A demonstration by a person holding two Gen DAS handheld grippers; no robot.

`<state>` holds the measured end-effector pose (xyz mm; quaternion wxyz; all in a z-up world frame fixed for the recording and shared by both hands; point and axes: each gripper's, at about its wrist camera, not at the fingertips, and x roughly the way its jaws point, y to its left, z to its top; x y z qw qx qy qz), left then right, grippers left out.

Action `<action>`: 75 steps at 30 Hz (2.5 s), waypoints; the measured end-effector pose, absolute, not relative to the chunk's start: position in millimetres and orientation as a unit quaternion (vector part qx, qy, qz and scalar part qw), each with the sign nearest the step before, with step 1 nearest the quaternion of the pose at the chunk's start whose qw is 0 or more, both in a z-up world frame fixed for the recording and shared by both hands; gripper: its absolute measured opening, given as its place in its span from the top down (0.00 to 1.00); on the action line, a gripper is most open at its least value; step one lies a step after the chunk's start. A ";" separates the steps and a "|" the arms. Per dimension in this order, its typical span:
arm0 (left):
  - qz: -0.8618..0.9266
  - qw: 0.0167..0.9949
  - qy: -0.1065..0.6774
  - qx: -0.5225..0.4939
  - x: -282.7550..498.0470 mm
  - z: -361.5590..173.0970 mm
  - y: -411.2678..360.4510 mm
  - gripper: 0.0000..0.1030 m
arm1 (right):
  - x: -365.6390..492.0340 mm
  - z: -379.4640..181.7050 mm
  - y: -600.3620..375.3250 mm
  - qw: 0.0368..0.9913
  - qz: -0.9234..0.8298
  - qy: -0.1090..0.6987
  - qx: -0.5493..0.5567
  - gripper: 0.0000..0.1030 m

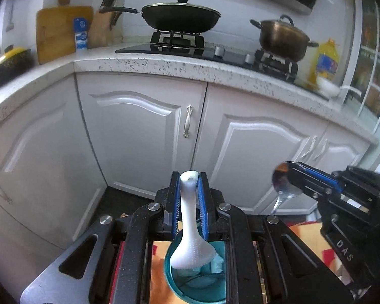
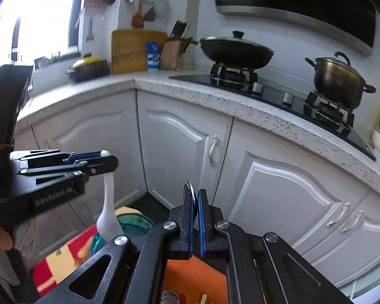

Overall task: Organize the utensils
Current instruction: 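Carry the white spoon over the teal-lidded cup and drop it in with the left tool, then move the left tool back to the pile and grasp a metal fork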

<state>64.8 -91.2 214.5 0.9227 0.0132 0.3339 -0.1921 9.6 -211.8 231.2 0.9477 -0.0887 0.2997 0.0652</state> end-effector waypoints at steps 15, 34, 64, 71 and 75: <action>-0.157 0.932 0.324 0.039 55.7 192.4 -95.0 0.88 | 8.8 183.5 -191.4 0.929 0.082 0.340 -0.120 0.96; -0.183 0.911 0.369 -0.014 50.7 189.2 -79.1 0.88 | -6.0 189.5 -217.2 0.928 0.110 0.355 -0.021 0.73; -0.211 0.905 0.366 0.034 -55.5 203.1 -95.0 0.57 | -118.8 175.3 -256.5 0.919 0.067 0.384 0.054 0.61; -0.232 0.889 0.395 0.027 -77.4 185.1 -95.3 0.56 | -146.6 160.2 -272.6 0.912 0.049 0.402 0.063 0.61; -0.241 0.878 0.413 0.026 -83.6 171.5 -92.3 0.56 | -152.4 138.1 -281.6 0.900 0.051 0.426 0.078 0.61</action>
